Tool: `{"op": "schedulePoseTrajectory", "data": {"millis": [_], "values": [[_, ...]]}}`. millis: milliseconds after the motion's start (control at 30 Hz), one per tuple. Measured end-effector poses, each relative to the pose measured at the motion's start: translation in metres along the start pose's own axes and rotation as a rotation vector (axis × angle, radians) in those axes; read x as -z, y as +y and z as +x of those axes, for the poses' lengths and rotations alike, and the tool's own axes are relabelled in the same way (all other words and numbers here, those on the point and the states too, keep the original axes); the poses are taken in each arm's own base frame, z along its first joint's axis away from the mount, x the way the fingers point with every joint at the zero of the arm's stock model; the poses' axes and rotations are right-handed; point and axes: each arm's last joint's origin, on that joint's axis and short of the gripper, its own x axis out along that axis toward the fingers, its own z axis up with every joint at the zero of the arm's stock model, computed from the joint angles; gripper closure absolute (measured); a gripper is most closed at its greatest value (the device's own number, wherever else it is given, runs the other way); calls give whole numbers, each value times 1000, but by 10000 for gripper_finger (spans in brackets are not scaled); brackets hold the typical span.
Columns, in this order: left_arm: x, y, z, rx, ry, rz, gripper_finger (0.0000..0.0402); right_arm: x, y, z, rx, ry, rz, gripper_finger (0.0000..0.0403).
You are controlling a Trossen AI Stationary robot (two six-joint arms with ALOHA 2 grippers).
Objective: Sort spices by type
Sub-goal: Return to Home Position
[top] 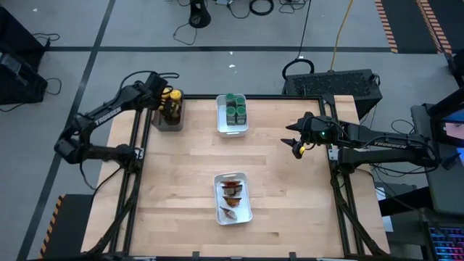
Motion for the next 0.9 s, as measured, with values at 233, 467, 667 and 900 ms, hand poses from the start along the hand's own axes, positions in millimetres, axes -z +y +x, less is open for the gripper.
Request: {"op": "schedulePoseTrajectory", "data": {"millis": [233, 467, 667, 900], "values": [[2, 5, -23, 50, -109, -21, 82, -2, 0, 0, -3, -16, 11, 132], [-2, -5, -50, 267, -291, 12, 82, -2, 0, 0, -5, -22, 27, 131], [-4, -28, -72, 574, -451, 154, 82, -3, 1, 1, -6, -27, 34, 131], [21, -76, -66, 918, -574, 342, 82, -15, 4, -1, -68, -150, 48, 131]]}}
